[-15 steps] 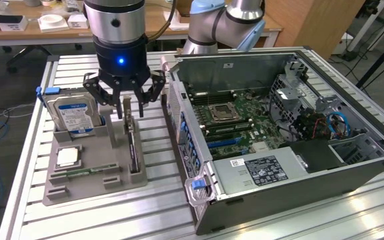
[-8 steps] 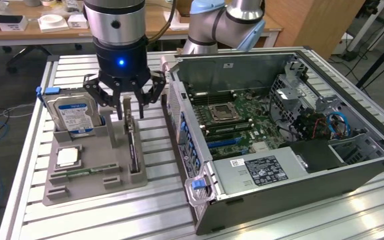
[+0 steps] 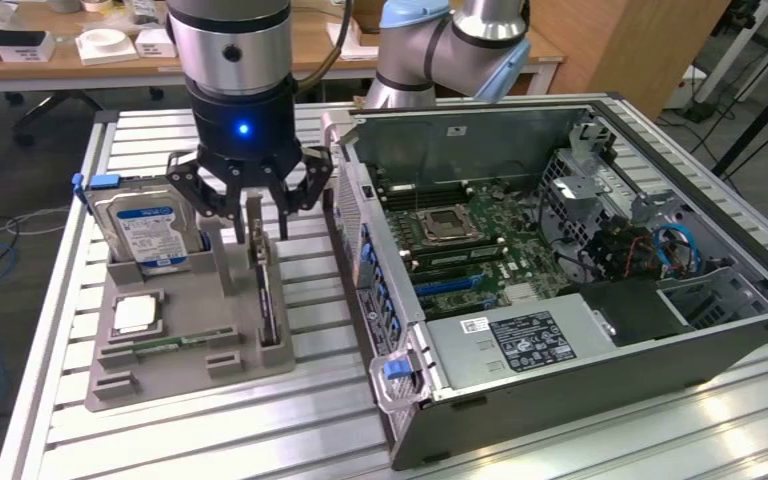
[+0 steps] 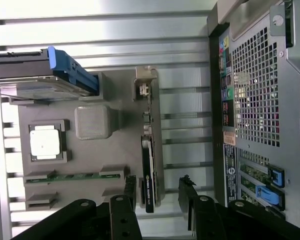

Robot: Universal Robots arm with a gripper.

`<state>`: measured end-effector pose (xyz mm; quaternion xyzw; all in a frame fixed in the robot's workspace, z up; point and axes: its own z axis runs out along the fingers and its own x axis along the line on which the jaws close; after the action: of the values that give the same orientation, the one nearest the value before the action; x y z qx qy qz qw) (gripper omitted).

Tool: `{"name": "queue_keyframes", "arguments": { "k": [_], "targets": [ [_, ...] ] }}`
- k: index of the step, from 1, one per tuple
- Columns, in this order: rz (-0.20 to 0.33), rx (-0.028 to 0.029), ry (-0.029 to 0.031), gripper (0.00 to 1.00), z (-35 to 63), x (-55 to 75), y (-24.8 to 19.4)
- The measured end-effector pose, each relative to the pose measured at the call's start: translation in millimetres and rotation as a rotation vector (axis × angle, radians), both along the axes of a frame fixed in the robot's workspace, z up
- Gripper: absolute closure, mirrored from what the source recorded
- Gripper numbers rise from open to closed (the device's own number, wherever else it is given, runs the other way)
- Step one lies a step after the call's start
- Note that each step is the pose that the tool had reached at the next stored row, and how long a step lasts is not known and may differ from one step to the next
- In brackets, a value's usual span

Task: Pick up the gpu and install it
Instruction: 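Pick up the gpu and move the gpu toward the slot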

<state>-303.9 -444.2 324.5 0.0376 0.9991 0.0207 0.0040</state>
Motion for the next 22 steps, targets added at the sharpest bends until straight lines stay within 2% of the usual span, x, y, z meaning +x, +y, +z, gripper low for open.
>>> {"name": "queue_keyframes", "arguments": {
  "k": [22],
  "targets": [
    [0.0, 0.0, 0.0001, 0.53, -5.3, 0.0, -0.4]
  ]
}}
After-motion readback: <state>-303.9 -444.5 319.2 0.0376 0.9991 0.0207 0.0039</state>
